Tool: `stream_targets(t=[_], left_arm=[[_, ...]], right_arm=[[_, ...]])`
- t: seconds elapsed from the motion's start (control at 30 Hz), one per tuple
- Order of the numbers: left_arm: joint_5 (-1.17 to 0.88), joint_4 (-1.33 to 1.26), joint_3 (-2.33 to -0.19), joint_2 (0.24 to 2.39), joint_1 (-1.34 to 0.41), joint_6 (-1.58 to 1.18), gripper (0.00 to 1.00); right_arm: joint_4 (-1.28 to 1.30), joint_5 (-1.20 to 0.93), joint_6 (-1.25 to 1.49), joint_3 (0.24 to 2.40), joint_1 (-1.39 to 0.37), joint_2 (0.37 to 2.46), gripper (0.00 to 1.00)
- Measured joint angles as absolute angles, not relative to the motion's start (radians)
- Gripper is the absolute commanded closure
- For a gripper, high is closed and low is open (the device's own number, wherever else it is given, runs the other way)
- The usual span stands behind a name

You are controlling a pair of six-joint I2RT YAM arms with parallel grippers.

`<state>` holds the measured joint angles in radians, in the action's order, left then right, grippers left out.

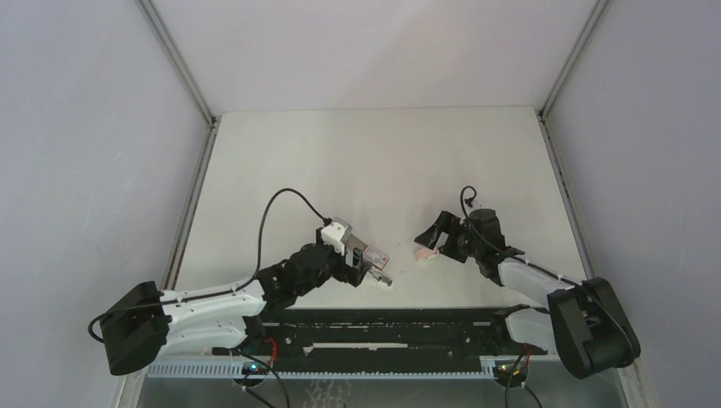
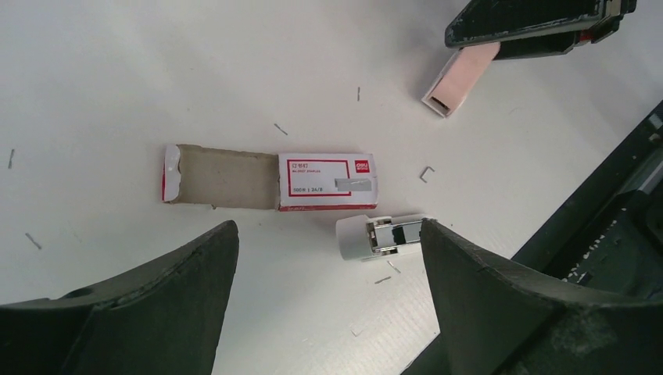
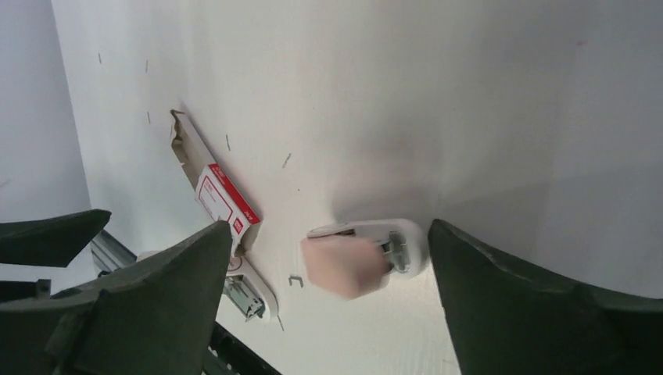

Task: Load the staples into the stapler

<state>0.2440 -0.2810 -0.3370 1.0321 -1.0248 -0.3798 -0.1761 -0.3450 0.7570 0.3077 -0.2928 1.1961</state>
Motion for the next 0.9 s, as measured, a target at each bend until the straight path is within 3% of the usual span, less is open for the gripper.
stream_targets(t=[0.27,0.6,0.9], left_arm=[[0.223,-0.276,-0.334,0.944,-1.019,-0.425,0.10],[0.130,-0.286,-0.308,0.943,-0.975,-0.523,0.10],[0.054,-0.334,-0.307,1.049,-0.946,-0.558,0.10]], right_arm=[[-0.020,-0.235,0.689,0.311,-0.268,1.056,0.01],[0.160,-0.100,0.635,0.313,-0.337,0.736,0.30],[0.092,-0.165,0.776,0.298,-0.625,0.843,0.42]])
